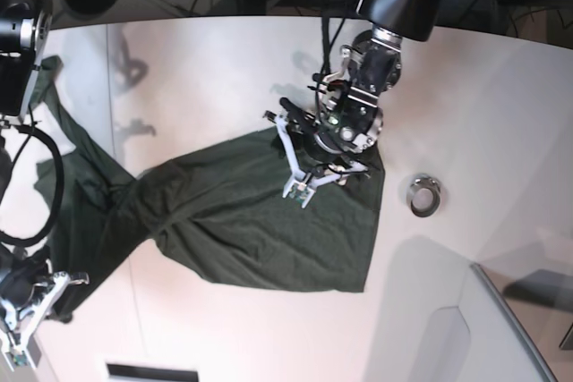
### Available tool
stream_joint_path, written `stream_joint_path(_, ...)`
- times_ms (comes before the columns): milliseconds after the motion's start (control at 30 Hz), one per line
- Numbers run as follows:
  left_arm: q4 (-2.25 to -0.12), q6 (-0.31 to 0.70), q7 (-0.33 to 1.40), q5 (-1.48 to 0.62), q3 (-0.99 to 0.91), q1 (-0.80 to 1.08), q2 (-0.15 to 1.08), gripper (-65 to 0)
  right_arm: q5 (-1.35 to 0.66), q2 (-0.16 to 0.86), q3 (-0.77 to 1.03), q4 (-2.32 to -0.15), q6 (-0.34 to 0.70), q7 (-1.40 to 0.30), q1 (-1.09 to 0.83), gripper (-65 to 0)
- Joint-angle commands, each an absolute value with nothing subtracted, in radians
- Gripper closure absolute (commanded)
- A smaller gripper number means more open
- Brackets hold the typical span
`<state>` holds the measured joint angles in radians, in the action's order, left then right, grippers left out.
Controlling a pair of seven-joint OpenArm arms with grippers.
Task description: Layout the t-shirt on the table in an organized manner, then fold the t-shirt properly
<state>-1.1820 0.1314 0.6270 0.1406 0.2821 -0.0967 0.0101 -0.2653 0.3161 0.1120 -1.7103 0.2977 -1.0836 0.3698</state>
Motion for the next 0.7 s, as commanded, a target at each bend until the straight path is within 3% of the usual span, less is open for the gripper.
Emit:
stream_joint_path(0, -1.175, 0.117, 0.661, 0.186, 0.277, -0.091, 0.03, -31.9, -0.265, 0.334, 0.122, -1.728, 0.294, -1.043, 0.397, -0.2)
stream_joint_path(133, -1.241, 0.117, 0.662, 0.188, 0.275, -0.019, 0.102, -31.9, -0.265, 0.328, 0.102, -1.724, 0.294, -1.021, 0.377, -0.2)
stream_joint_path(267, -1.336, 0.117, 0.667, 0.191, 0.275, 0.022, 0.157, -31.9, -0.265, 0.326, -0.038, -1.647, 0.292, -0.977, 0.383, -0.2)
stream_joint_path(667, -1.397, 0.119, 0.668, 0.191, 0.18, 0.036, 0.199, -31.9, -0.265, 0.213, -0.39, -1.148, 0.295, -0.7, 0.545, -0.8)
